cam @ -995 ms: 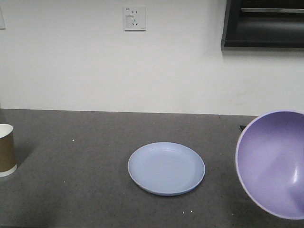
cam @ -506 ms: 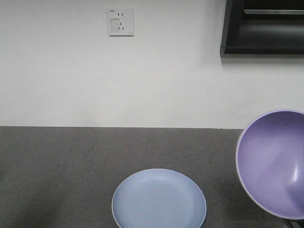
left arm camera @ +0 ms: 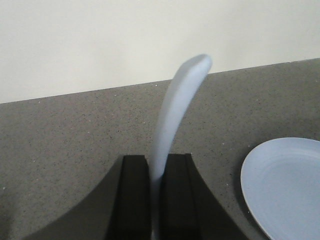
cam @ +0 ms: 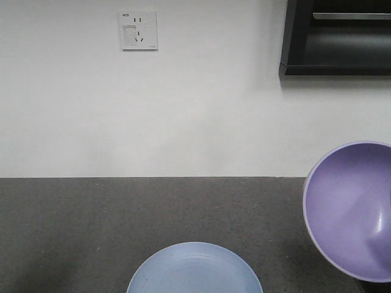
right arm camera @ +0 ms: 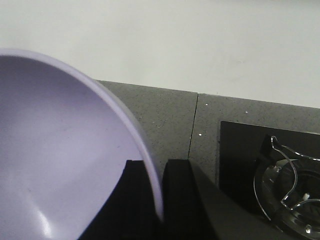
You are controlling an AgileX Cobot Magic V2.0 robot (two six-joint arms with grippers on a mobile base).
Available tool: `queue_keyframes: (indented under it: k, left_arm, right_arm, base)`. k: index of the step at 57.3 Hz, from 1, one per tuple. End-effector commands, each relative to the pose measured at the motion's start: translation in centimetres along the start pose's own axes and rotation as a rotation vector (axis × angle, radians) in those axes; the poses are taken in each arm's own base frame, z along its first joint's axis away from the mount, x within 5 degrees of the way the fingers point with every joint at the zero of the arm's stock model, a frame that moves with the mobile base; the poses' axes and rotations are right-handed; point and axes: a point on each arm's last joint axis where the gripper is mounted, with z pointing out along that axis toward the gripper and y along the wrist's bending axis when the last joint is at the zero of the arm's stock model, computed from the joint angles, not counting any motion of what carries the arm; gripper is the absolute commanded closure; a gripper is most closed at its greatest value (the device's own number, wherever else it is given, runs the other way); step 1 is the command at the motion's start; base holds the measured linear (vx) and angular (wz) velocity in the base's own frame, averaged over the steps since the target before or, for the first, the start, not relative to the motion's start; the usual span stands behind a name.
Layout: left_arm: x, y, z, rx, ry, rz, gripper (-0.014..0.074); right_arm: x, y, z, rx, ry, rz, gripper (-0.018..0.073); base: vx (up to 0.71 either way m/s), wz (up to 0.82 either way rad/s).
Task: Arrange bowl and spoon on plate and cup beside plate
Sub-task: 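Move the held bowl with the right gripper over the blue plate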
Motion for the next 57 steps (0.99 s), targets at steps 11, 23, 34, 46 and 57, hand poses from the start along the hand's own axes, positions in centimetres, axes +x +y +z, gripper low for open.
queue_keyframes:
  k: [11,23,34,46,57]
  left_arm:
    - [-1.56,-0.06,-0.56,-0.001,-0.110,-0.009,0.0599]
    - [-1.56,-0.06,-0.56,-0.001,-0.110,-0.009,0.0599]
    - [-1.56,-0.06,-0.56,-0.001,-0.110,-0.009,0.0599]
    - [-1.56,-0.06,-0.56,-0.001,-0.110,-0.009,0.0599]
    - [-1.56,-0.06,-0.56,-0.001,-0.110,-0.009,0.0599]
  right_arm:
    - [-1.56,-0.16,-0.74,0.023,-0.116,-0.006,0.0568]
    - [-1.56,-0.16,-0.74,0.023,-0.116,-0.006,0.0568]
    - [-1.56,-0.16,-0.74,0.023,-0.116,-0.006,0.0568]
    - [-1.71,-0.14,-0.75,0.021,-0.132,0.006,0.0568]
    - [-1.75,-0.02,-0.76,0.006,-0.137,0.035,0.0568]
  base:
    - [0.07,-0.04]
    - [0.02,-0.01]
    - [0.00,0.00]
    - [0.00,0.00]
    - [0.00,0.00]
